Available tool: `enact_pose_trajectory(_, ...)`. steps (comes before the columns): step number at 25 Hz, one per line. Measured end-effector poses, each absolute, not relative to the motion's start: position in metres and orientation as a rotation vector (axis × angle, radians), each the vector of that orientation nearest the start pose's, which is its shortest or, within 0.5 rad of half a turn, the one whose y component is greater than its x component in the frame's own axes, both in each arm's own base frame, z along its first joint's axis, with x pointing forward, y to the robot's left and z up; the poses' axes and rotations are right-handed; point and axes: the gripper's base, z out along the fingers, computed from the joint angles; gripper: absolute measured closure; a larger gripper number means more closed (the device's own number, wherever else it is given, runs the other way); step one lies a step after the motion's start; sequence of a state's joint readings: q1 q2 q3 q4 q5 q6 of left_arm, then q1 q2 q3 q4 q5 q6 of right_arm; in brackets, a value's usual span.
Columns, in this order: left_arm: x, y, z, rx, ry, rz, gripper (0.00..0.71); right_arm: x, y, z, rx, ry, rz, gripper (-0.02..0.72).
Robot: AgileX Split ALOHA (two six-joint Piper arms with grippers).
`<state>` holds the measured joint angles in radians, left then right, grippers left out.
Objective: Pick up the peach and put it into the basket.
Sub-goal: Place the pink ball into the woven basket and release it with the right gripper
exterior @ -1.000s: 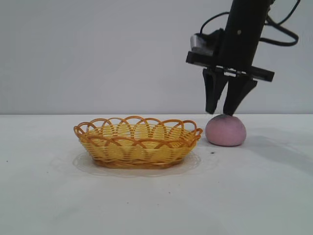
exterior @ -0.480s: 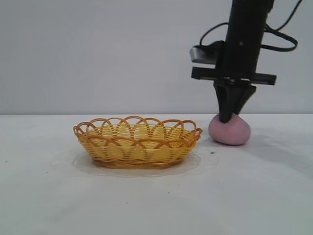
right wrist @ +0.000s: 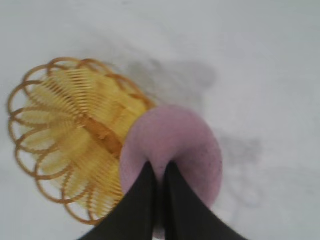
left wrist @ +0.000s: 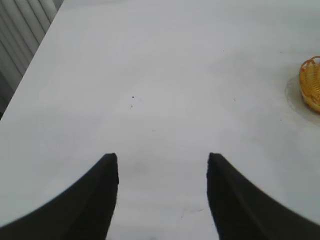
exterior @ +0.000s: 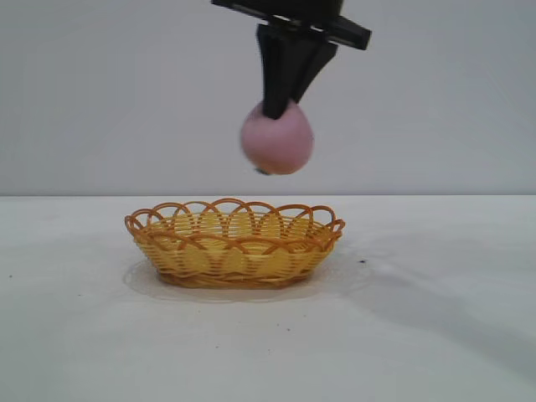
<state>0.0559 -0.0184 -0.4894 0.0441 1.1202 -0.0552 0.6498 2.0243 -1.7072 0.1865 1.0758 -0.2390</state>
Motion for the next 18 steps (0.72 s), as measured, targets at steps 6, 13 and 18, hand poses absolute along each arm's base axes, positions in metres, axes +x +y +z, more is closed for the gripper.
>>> enact_pose_trajectory(6,-0.009,0.004,0.270,-0.071,2.094,0.025,0.312,0.332,0.286,0.199,-1.204,2.724,0.337,0.703)
enact_pose_trajectory(13,-0.009,0.004,0.270,-0.071,2.094,0.025,0.312,0.334,0.292,0.174,-1.180,2.775,0.384,0.645)
enact_pose_trajectory(18,-0.009,0.004,0.270,-0.071,2.094,0.025,0.312,0.333,0.291,0.182,-1.142,2.786,0.386,0.368)
